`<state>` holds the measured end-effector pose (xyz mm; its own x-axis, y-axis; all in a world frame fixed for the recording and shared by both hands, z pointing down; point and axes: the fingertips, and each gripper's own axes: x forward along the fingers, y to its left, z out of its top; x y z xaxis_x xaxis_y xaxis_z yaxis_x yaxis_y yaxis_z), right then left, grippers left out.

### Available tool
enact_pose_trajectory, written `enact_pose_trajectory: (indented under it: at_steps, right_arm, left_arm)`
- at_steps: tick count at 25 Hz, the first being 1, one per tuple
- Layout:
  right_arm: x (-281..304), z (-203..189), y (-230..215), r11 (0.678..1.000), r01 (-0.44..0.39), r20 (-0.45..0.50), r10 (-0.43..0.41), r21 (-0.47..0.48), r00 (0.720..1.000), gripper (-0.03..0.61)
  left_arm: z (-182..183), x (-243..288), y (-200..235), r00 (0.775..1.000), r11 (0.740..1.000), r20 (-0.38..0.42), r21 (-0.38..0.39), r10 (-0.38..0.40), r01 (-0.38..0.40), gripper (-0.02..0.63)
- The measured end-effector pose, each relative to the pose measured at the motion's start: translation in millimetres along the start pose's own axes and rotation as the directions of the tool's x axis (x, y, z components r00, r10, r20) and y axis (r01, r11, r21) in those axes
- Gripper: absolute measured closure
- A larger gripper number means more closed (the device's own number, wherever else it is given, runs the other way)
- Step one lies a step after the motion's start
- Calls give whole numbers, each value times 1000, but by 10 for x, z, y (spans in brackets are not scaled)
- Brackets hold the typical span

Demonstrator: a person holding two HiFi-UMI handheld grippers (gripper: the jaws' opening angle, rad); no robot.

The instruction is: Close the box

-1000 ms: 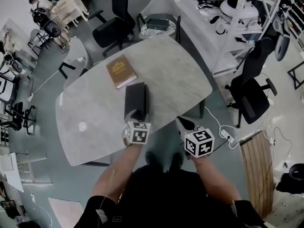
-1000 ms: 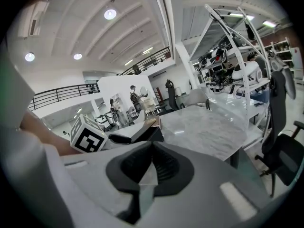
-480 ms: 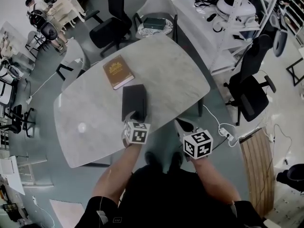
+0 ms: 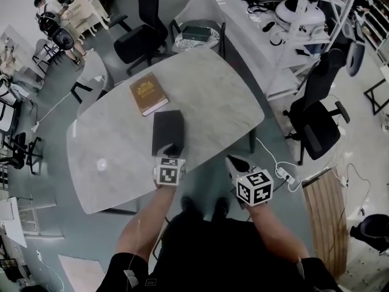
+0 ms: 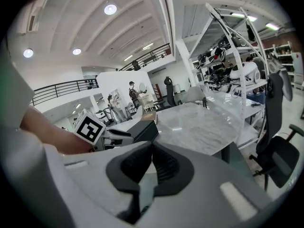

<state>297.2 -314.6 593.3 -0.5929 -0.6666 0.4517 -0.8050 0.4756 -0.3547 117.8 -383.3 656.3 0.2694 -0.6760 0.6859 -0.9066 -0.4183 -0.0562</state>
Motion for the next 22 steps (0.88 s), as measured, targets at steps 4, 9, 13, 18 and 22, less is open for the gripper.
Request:
enact_pose_trajectory:
  at_steps: [4, 9, 13, 18, 22]
  right_arm:
    - [-75, 50, -48, 1000, -13, 2, 14, -16, 1000, 574]
    - [-118, 35, -31, 999, -30, 4, 30, -34, 1000, 574]
    - [-174, -46, -3, 1000, -26, 3, 26, -18, 1000, 574]
    - [-216, 20, 168, 1000, -2, 27, 3, -28, 1000, 574]
    - [-155, 127, 387, 998, 37, 53, -35, -45, 998, 574]
  left_arm:
    - [128, -171, -45, 998, 997, 58, -63, -36, 40, 453]
    - [309, -469, -64, 985, 989, 153, -110, -83, 101, 453]
    - [384, -728, -53, 972, 978, 202, -148, -118, 150, 451]
    - [551, -1033, 128, 956, 982, 259, -91, -140, 168, 454]
    - [669, -1249, 342, 931, 980, 326, -49, -165, 191, 518]
